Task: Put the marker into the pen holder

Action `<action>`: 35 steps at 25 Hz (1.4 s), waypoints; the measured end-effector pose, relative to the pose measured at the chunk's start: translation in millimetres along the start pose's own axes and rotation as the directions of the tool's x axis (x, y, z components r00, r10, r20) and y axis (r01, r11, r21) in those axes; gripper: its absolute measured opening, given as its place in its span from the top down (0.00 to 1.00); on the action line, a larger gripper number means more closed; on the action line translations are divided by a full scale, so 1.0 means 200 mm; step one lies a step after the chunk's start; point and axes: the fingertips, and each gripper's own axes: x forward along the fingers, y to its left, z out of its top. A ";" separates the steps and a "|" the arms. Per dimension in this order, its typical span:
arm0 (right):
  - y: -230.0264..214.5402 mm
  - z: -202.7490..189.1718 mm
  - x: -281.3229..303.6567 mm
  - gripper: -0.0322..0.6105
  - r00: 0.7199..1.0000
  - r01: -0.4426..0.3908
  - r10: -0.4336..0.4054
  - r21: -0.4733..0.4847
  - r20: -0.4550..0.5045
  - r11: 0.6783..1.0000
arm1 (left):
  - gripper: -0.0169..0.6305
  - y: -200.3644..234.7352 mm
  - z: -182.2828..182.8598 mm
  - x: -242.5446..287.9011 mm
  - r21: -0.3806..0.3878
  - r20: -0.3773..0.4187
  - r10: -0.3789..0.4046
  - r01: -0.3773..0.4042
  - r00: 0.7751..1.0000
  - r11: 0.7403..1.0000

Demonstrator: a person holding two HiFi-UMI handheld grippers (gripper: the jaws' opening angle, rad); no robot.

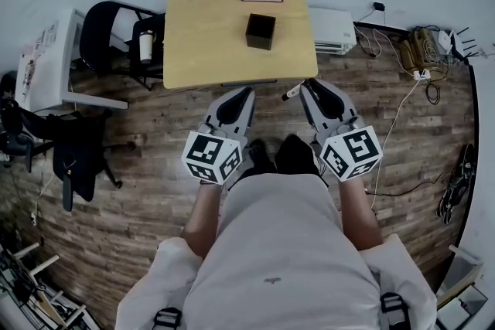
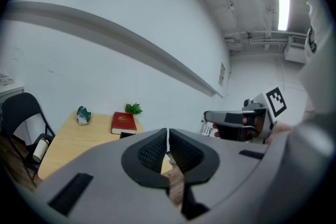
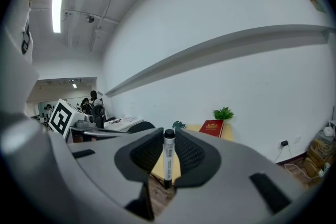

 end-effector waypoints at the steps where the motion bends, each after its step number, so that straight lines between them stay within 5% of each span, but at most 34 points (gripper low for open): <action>1: 0.00 0.00 0.01 0.84 1.000 0.002 -0.002 0.002 -0.004 1.000 | 0.95 0.01 -0.01 0.00 -0.002 -0.007 -0.004 0.004 1.000 1.000; 15: -0.12 0.01 0.24 0.84 0.999 -0.025 0.025 0.016 -0.029 1.000 | 0.95 0.15 -0.01 0.15 -0.023 -0.045 0.010 -0.011 0.999 1.000; 35: -0.48 0.21 0.88 0.84 0.976 -0.210 0.209 -0.007 -0.063 0.978 | 0.95 0.50 0.23 0.57 -0.062 -0.034 0.194 -0.196 0.980 0.979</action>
